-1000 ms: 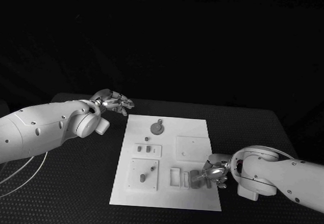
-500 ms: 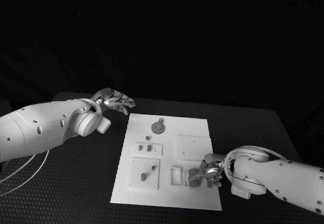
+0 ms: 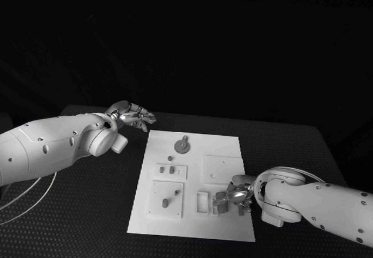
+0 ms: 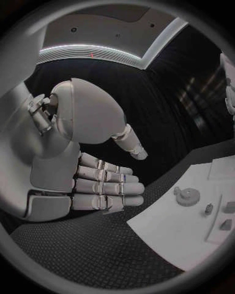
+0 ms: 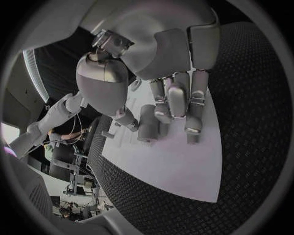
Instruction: Assemble the parts on the task board
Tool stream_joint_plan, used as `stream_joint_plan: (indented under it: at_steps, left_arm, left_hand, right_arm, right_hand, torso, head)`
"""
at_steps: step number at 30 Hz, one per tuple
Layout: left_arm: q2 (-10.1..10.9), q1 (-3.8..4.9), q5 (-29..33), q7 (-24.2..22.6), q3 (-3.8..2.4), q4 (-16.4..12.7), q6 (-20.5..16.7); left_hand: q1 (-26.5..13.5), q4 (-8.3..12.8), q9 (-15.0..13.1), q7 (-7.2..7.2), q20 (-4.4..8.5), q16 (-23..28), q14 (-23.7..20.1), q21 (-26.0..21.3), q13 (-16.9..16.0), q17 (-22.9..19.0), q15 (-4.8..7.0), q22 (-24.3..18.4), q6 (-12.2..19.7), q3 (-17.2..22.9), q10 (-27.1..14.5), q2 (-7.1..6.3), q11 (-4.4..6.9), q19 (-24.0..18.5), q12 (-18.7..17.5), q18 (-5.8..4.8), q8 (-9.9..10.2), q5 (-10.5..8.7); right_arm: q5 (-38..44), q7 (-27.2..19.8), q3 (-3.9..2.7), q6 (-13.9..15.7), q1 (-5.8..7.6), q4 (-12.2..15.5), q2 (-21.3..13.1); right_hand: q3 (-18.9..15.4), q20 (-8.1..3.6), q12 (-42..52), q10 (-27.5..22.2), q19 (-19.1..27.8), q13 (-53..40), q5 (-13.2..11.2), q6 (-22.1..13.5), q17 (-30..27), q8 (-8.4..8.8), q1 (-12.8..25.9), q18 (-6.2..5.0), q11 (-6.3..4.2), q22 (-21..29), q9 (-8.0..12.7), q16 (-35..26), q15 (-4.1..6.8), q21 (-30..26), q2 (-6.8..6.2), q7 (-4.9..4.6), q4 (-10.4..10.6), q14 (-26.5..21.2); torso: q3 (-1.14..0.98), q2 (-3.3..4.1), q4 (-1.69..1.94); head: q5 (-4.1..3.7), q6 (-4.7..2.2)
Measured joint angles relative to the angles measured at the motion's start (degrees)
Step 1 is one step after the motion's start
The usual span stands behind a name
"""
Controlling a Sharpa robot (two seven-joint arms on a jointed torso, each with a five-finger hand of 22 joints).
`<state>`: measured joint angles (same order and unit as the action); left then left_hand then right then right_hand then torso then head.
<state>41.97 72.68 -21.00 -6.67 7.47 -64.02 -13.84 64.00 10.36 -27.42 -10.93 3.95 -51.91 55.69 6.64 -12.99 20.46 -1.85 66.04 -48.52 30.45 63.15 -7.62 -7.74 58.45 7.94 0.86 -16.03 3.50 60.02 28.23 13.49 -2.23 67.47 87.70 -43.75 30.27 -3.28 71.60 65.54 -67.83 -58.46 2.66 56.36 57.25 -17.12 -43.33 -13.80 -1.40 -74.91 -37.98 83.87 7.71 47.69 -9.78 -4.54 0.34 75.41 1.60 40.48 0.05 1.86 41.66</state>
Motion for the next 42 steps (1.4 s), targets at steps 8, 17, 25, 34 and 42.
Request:
stream_joint_plan:
  at_steps: [8,17,25,34,42]
  left_arm:
    - [0.09,0.0,0.0,0.01,0.0,-0.03,0.0]
    - [0.12,0.0,0.0,0.02,0.0,-0.03,0.0]
    - [0.05,0.0,0.01,0.03,0.0,-0.02,0.01]
    - [0.06,0.01,0.01,0.04,0.0,-0.03,0.03]
    - [-0.01,0.01,0.02,0.05,0.0,-0.09,0.08]
  left_hand:
    - [0.0,0.0,0.0,0.0,0.0,0.0,0.0,-0.01,0.0,0.0,0.0,0.04,0.0,0.0,0.0,0.0,0.0,0.0,0.0,0.0,0.0,0.0]
    - [0.0,0.0,0.0,0.0,0.0,0.22,0.0,-0.01,-0.01,0.04,0.0,0.05,0.0,0.0,0.0,0.0,0.0,0.0,0.0,0.0,0.01,0.0]
    - [0.0,0.0,-0.01,0.0,0.0,0.22,0.0,-0.01,-0.01,0.04,0.0,0.04,0.0,0.0,0.0,0.0,0.0,0.0,0.0,0.0,0.04,0.0]
    - [0.0,0.0,-0.01,0.0,0.0,0.22,0.0,-0.01,-0.01,0.03,0.0,0.04,0.0,0.0,0.0,0.0,0.0,0.0,0.0,-0.01,0.05,0.0]
    - [0.0,0.0,0.04,0.0,0.0,0.22,0.0,-0.01,-0.01,0.08,0.0,0.09,0.0,0.0,0.0,0.0,0.0,0.0,0.0,0.0,0.05,0.0]
  right_arm:
    - [-0.61,-0.12,0.11,0.6,0.0,0.46,-0.44]
    - [-3.65,0.17,0.5,2.13,0.76,3.01,-2.56]
    - [-5.88,0.58,0.26,3.03,3.25,4.67,-2.5]
    - [-7.57,0.93,0.35,3.01,3.21,4.2,-0.29]
    - [-8.24,1.41,0.36,2.53,2.81,2.31,2.65]
  right_hand:
    - [-0.76,0.3,-0.01,0.0,0.3,-0.29,-0.07,0.33,0.0,1.03,-1.68,0.0,0.0,0.0,0.0,0.0,-0.07,0.23,6.17,-0.33,-7.88,-0.06]
    - [-0.56,0.42,-0.28,-0.08,0.42,-0.31,-0.28,1.12,-0.56,1.16,0.47,0.23,0.07,0.0,1.24,-0.01,-0.2,0.23,9.98,-0.09,-13.21,-0.2]
    - [-0.14,0.51,-0.48,0.11,0.51,-0.31,-0.34,1.31,-0.76,1.08,1.17,0.32,-0.13,0.01,0.87,-0.01,-0.3,0.23,10.65,0.1,-13.8,-0.29]
    - [0.02,0.52,-0.48,0.11,0.51,-0.31,0.02,1.46,-0.9,1.07,2.56,0.33,-0.12,0.01,0.57,-0.01,-0.31,0.23,10.3,0.25,-13.98,-0.29]
    - [0.12,0.52,-0.7,0.11,0.51,-0.3,0.23,1.59,-1.1,0.98,3.38,0.33,-0.12,0.01,0.76,-0.01,-0.33,0.23,9.5,0.12,-14.08,-0.27]
  torso:
    - [0.03,-0.01,0.0]
    - [-0.01,-0.02,-0.05]
    - [-0.03,-0.02,-0.08]
    - [-0.01,-0.01,-0.01]
    - [0.0,0.01,0.04]
  head:
    - [-0.06,0.08]
    - [-0.04,0.01]
    - [-0.05,-0.1]
    - [-0.07,-0.2]
    - [-0.04,-0.07]
